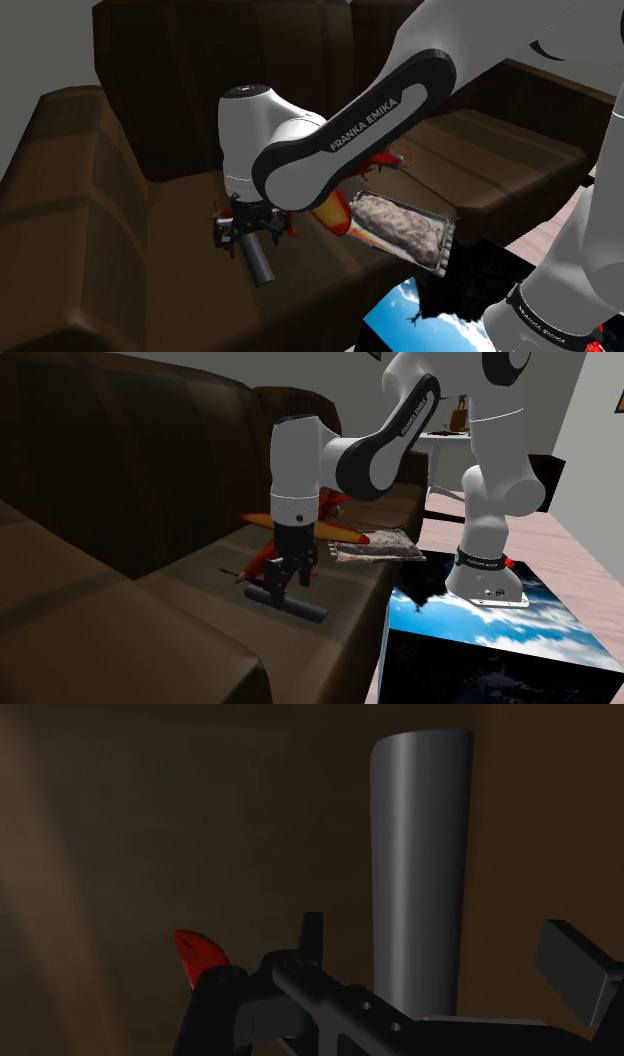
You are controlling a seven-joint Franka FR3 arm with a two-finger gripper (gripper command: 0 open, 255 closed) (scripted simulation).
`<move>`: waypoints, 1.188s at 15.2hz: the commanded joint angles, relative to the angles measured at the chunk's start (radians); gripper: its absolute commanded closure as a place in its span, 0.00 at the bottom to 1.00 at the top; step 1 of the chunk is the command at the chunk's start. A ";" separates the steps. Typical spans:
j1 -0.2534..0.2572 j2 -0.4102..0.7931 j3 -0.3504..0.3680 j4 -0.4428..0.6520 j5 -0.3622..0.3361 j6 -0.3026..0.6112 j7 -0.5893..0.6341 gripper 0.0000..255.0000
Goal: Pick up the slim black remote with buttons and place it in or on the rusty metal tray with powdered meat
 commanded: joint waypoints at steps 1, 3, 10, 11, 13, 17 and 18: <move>0.007 0.020 -0.005 -0.008 -0.014 0.025 0.012 0.00; 0.009 0.025 -0.007 -0.009 -0.018 0.031 0.015 0.00; 0.009 0.025 -0.007 -0.009 -0.018 0.031 0.015 1.00; 0.009 0.025 -0.007 -0.009 -0.018 0.031 0.015 1.00; 0.009 0.026 -0.007 -0.009 -0.018 0.031 0.014 1.00; 0.011 0.028 -0.007 -0.008 -0.020 0.032 0.017 1.00; 0.010 0.027 -0.007 -0.008 -0.019 0.031 0.015 1.00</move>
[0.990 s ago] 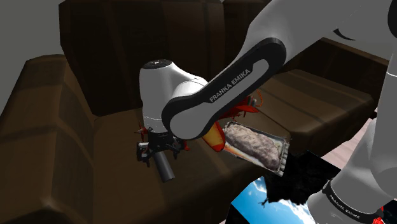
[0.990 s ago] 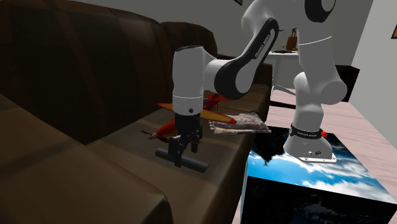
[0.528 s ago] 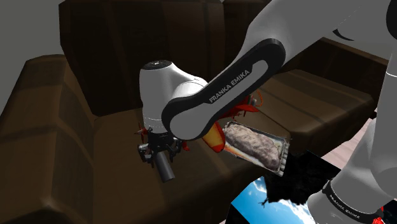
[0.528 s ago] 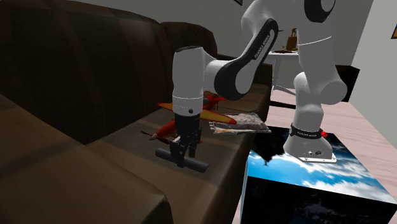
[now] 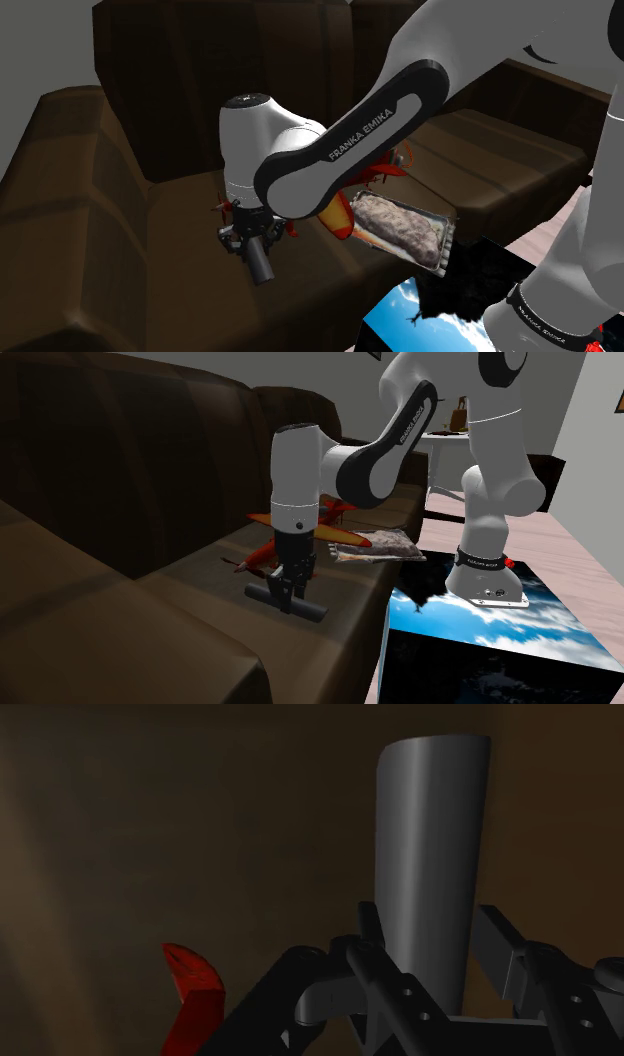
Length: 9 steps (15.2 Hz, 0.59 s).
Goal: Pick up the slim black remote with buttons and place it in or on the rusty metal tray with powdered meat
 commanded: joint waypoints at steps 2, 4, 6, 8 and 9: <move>-0.002 -0.007 0.004 0.002 0.007 -0.009 -0.005 1.00; -0.006 -0.024 0.010 0.009 0.019 -0.031 -0.012 1.00; -0.010 -0.040 0.015 0.018 0.031 -0.054 -0.019 1.00; -0.014 -0.056 0.019 0.027 0.042 -0.077 -0.025 1.00; -0.016 -0.064 0.021 0.032 0.047 -0.089 -0.028 1.00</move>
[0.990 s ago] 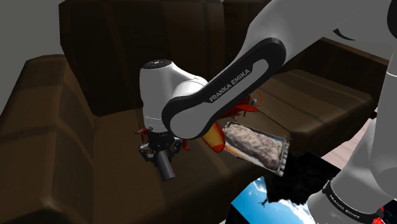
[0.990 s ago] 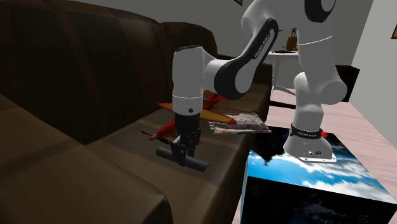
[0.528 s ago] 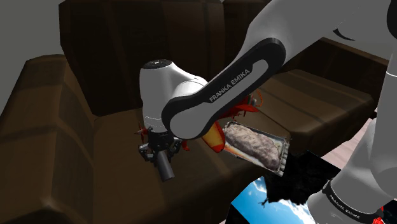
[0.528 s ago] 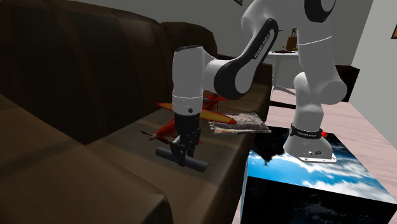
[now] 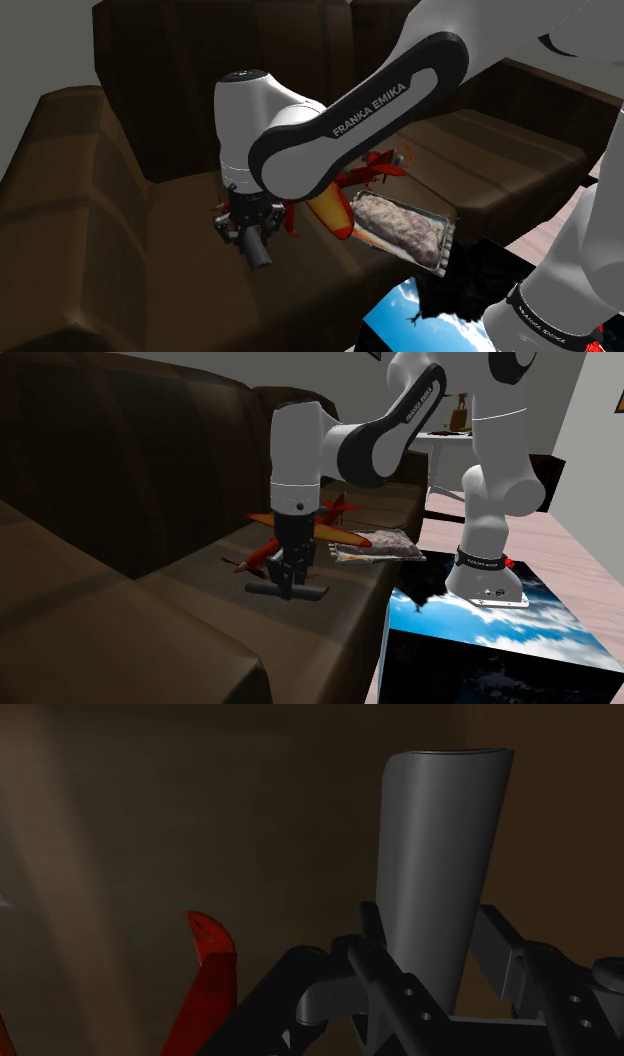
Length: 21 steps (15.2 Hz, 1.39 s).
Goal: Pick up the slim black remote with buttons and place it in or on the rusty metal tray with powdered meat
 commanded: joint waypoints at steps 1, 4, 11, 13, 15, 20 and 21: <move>-0.004 -0.014 0.003 0.014 0.010 -0.026 -0.007 1.00; -0.008 -0.036 0.008 0.031 0.025 -0.062 -0.016 1.00; -0.016 -0.079 0.016 0.078 0.054 -0.146 -0.032 1.00; -0.018 -0.090 0.017 0.093 0.060 -0.171 -0.036 1.00; -0.019 -0.100 0.018 0.109 0.067 -0.196 -0.039 1.00; -0.069 -0.266 0.004 -0.068 0.171 -0.165 -0.147 1.00; -0.077 -0.306 -0.004 -0.110 0.196 -0.160 -0.176 1.00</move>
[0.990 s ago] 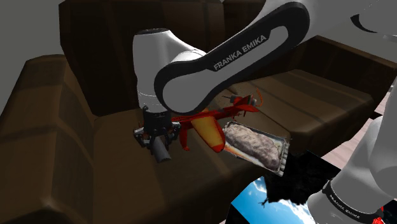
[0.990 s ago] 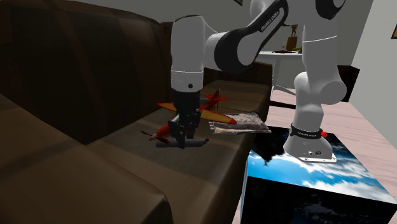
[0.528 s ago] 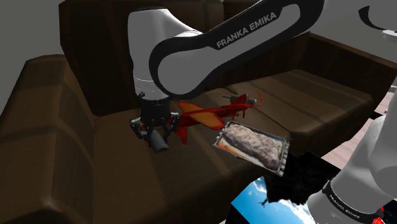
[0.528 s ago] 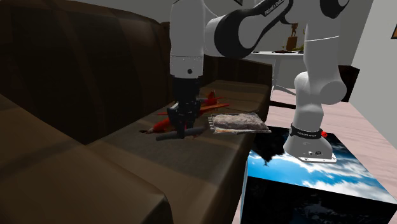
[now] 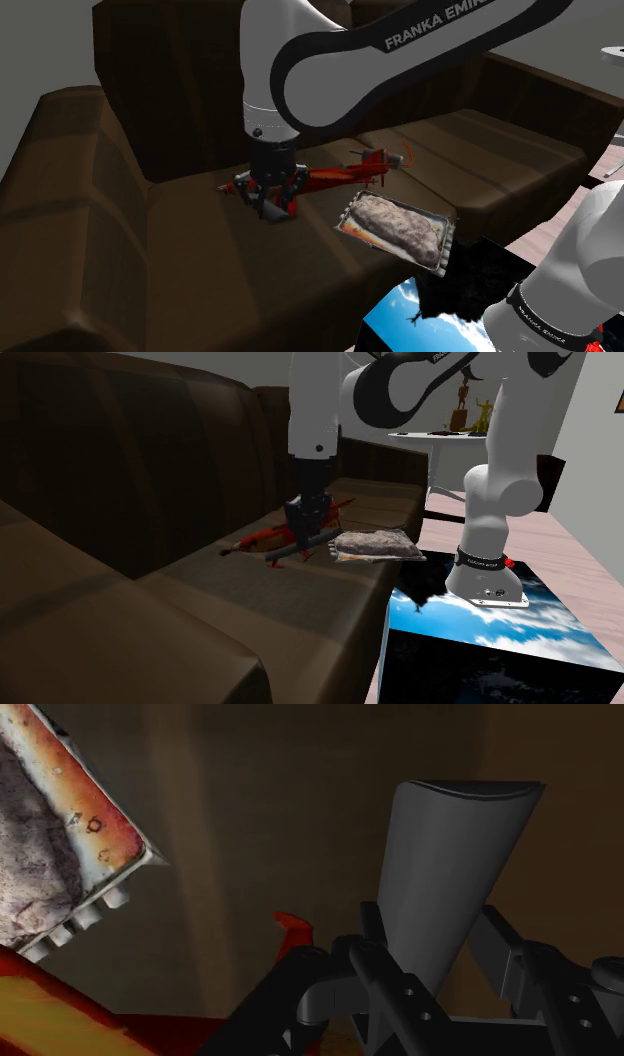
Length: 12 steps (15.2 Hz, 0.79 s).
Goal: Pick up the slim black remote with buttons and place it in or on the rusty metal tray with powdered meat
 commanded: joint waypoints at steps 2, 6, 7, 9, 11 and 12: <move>-0.018 -0.127 -0.027 -0.138 0.077 0.021 -0.088 1.00; -0.023 -0.277 -0.082 -0.286 0.150 0.019 -0.196 1.00; -0.022 -0.313 -0.098 -0.320 0.163 0.016 -0.221 1.00; -0.019 -0.384 -0.132 -0.387 0.183 0.007 -0.269 1.00; -0.018 -0.454 -0.167 -0.450 0.196 -0.005 -0.315 1.00; -0.018 -0.489 -0.185 -0.480 0.200 -0.013 -0.337 1.00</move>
